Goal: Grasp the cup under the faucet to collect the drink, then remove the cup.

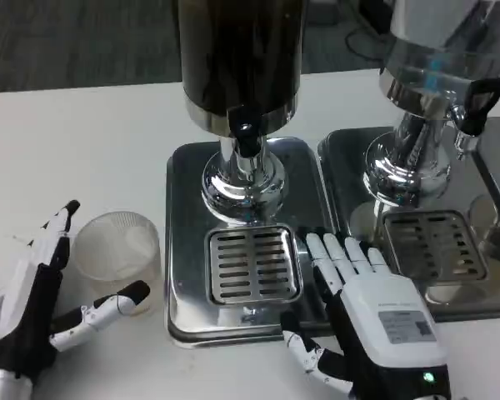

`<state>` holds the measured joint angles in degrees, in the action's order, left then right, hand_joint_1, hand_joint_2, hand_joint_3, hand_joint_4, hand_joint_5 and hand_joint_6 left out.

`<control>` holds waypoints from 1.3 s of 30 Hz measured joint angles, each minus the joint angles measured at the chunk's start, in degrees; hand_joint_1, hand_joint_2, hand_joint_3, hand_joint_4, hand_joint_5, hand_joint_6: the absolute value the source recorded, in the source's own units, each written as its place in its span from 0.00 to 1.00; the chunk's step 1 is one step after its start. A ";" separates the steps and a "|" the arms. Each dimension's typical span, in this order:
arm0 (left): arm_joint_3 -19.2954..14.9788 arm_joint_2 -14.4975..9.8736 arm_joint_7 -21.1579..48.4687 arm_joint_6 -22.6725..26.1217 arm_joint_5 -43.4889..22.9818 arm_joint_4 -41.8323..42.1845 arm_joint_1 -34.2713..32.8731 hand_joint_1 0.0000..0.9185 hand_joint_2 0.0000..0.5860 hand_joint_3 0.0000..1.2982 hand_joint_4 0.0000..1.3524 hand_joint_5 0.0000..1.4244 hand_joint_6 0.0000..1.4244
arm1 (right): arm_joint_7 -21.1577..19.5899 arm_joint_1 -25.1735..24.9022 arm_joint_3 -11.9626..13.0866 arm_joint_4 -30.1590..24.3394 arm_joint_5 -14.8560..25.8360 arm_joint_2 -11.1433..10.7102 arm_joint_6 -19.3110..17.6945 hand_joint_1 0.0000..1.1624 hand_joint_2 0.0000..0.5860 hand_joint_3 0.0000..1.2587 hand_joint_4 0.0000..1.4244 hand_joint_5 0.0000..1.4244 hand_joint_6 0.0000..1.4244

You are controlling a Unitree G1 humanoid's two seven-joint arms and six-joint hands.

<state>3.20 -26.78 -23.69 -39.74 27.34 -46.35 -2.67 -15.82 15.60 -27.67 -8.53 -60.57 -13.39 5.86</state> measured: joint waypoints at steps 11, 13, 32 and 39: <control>1.91 1.16 1.56 -3.29 -2.12 -5.16 -3.67 0.29 0.06 0.00 0.00 0.08 0.10 | 0.00 0.15 0.02 0.00 0.15 0.06 0.28 0.35 0.71 0.00 0.00 0.00 0.00; 2.24 1.17 1.55 -3.34 -2.12 -5.92 -4.46 0.29 0.07 0.00 0.00 0.09 0.11 | 0.00 0.15 0.02 0.00 0.15 0.07 0.28 0.35 0.71 0.00 0.00 0.00 0.00; 3.39 2.35 -1.85 -6.54 -2.26 -9.85 -7.31 0.38 0.12 0.07 0.21 0.41 0.62 | 0.35 0.57 0.07 -0.06 1.16 -0.08 1.03 0.36 0.72 0.02 0.00 0.00 0.00; 4.57 2.34 -5.11 -6.94 -1.58 -10.04 -7.60 0.40 0.14 0.12 0.25 0.46 0.67 | 1.04 0.10 0.08 -0.06 1.30 -0.16 1.10 0.38 0.68 0.01 0.00 0.00 0.00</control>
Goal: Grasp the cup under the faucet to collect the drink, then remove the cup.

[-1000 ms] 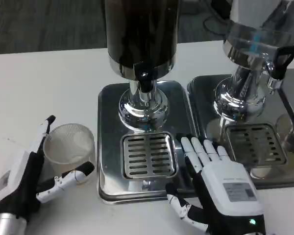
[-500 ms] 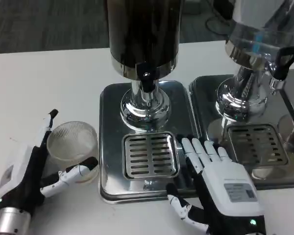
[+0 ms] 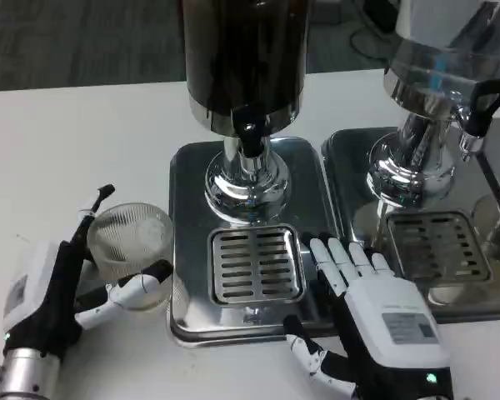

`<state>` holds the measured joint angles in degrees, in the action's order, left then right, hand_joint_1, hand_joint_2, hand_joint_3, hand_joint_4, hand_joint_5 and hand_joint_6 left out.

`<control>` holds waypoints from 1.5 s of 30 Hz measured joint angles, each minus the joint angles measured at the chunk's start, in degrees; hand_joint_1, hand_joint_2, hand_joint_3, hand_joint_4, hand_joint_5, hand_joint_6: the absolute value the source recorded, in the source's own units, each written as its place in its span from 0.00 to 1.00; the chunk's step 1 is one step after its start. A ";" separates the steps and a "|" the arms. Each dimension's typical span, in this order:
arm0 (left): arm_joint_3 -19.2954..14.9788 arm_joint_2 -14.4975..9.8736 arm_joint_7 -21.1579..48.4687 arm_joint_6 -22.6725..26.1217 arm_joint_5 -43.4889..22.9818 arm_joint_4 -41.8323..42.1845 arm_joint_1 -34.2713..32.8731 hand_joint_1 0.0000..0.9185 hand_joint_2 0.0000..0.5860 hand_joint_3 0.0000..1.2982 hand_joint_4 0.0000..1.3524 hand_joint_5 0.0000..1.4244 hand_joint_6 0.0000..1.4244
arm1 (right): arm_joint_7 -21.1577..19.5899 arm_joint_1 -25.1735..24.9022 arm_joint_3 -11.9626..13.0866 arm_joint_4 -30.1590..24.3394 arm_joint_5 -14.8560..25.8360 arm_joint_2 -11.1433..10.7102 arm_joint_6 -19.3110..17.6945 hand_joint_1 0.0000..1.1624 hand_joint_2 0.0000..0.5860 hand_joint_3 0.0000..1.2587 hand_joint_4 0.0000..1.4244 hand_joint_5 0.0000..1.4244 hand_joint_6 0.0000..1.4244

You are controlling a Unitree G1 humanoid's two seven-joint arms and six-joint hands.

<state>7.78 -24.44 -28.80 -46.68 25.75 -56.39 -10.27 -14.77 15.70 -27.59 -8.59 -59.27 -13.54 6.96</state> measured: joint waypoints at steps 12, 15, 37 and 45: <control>0.47 -0.03 -7.50 0.46 4.99 1.25 1.34 0.47 0.20 0.17 0.29 0.49 0.68 | 0.32 -0.78 0.00 0.00 0.20 -0.22 0.01 0.39 0.68 0.01 0.00 0.00 0.00; 1.40 -0.47 -10.66 1.79 8.41 2.97 1.61 0.47 0.20 0.17 0.29 0.48 0.67 | 0.33 -0.77 0.02 0.00 0.21 -0.25 0.04 0.39 0.68 0.01 0.00 0.00 0.00; 2.25 -0.61 -13.12 4.27 10.77 10.29 1.79 0.49 0.20 0.15 0.27 0.46 0.65 | 0.60 -0.97 0.84 -0.01 1.29 -1.10 0.05 0.39 0.68 0.00 0.00 0.00 0.00; 2.13 -0.62 -13.08 3.68 10.74 11.81 1.36 0.49 0.19 0.16 0.27 0.46 0.65 | 0.52 -0.74 0.65 -0.25 0.94 0.11 0.76 0.39 0.68 0.00 0.00 0.00 0.00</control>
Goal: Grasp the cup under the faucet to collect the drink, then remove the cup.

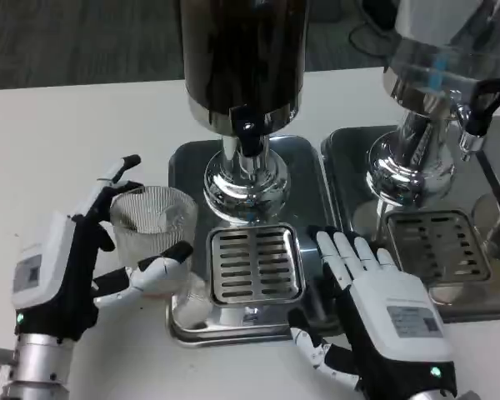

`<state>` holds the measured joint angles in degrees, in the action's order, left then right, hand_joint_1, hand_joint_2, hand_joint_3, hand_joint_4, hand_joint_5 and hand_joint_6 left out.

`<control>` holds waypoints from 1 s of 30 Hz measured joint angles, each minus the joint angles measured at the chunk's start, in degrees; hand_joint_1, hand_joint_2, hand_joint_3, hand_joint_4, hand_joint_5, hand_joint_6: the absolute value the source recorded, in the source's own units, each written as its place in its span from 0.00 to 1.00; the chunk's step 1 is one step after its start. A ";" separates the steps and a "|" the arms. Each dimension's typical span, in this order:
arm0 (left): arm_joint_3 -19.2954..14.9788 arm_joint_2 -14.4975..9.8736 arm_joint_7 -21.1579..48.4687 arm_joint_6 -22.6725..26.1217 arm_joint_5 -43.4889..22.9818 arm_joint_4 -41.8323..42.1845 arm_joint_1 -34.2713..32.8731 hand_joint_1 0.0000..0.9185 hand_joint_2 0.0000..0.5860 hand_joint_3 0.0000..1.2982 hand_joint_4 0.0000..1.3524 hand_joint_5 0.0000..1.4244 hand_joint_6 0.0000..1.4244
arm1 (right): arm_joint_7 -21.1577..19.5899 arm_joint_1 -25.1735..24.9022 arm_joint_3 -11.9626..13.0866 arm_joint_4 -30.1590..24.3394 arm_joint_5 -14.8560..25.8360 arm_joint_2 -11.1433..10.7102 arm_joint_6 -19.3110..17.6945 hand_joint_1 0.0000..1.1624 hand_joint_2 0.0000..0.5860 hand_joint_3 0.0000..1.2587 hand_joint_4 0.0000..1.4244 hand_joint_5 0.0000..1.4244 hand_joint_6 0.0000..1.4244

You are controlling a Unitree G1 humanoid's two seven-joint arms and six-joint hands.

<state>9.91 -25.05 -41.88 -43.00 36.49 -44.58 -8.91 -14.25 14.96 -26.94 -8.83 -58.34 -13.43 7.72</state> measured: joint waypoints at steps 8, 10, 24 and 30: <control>0.50 0.14 -0.02 0.00 0.11 -2.14 -0.90 0.49 0.19 0.16 0.26 0.46 0.65 | -0.13 -0.29 0.07 0.01 0.03 -0.18 0.05 0.39 0.68 0.00 0.00 0.00 0.00; 0.49 0.14 -0.26 0.00 0.04 -2.48 -0.70 0.50 0.20 0.16 0.26 0.46 0.65 | -0.13 -0.65 0.07 0.03 0.09 -0.25 0.04 0.39 0.67 0.00 0.00 0.00 0.00; 0.65 0.17 -1.35 -0.08 -0.02 -3.04 -0.54 0.74 0.21 0.19 0.28 0.47 0.69 | -0.13 -0.83 0.06 0.03 0.36 -0.34 0.03 0.38 0.68 0.00 0.00 0.00 0.00; 1.43 0.16 -2.17 -0.10 0.26 -2.98 -0.66 0.81 0.21 0.19 0.28 0.46 0.70 | -0.14 -0.75 0.05 0.03 0.36 -0.31 0.04 0.37 0.68 0.00 0.00 0.00 0.00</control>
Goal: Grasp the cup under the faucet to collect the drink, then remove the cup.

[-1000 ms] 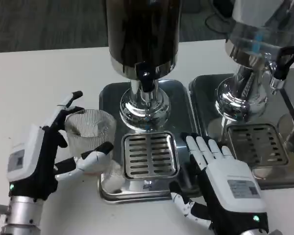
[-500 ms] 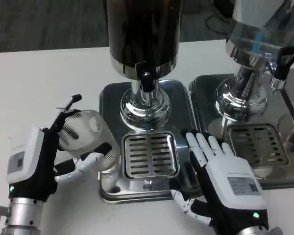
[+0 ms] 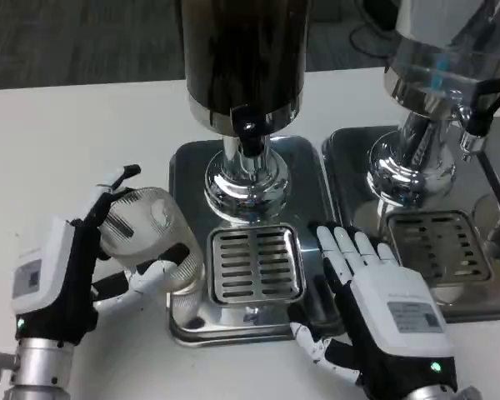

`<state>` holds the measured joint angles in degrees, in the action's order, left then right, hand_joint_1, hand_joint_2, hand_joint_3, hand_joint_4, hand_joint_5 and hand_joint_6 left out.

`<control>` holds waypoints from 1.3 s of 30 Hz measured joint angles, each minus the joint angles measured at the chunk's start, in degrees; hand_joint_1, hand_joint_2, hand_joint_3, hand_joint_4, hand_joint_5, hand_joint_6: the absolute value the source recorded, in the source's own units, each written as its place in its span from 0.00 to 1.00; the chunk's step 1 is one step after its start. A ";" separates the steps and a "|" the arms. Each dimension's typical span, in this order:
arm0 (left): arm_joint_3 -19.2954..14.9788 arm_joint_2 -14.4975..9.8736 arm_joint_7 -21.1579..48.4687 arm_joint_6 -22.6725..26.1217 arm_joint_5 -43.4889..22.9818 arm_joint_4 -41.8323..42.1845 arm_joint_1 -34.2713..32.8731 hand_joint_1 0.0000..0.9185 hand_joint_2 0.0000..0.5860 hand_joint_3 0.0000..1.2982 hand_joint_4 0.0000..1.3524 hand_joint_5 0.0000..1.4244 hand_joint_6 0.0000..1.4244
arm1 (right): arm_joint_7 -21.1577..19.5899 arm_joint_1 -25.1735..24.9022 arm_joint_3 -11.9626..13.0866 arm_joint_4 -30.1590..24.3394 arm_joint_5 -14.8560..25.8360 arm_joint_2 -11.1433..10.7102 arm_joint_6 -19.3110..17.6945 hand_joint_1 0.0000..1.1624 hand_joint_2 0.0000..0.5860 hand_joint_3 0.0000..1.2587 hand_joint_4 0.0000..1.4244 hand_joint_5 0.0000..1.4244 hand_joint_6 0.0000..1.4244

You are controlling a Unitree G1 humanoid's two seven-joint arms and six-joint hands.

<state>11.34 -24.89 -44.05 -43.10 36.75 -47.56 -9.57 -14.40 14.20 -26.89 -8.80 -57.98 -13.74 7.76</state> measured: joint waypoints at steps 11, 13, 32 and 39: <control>2.48 0.44 -0.49 0.05 2.22 2.26 -1.15 0.91 0.20 0.20 0.29 0.47 0.71 | -0.10 0.30 0.02 0.00 0.00 0.16 0.03 0.37 0.68 0.00 0.00 0.00 0.00; 2.89 0.72 -0.49 0.05 2.35 2.35 -1.51 0.92 0.21 0.21 0.29 0.47 0.71 | -0.10 0.30 0.02 0.00 -0.02 0.17 0.05 0.37 0.68 0.00 0.00 0.00 0.00; 8.29 3.14 -2.02 2.09 8.14 -0.85 -8.19 0.99 0.23 0.23 0.31 0.45 0.69 | -0.44 0.85 0.56 0.00 -0.01 1.70 0.39 0.37 0.67 0.00 0.00 0.00 0.00; 11.12 4.29 -4.34 3.12 9.72 -3.83 -11.47 1.00 0.23 0.23 0.31 0.45 0.69 | -0.56 1.39 0.85 -0.01 0.00 1.85 0.50 0.38 0.67 0.00 0.00 0.00 0.00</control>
<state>22.46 -20.60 -48.39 -39.98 46.47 -51.39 -21.04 -14.96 15.59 -26.04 -8.81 -57.98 -11.89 8.26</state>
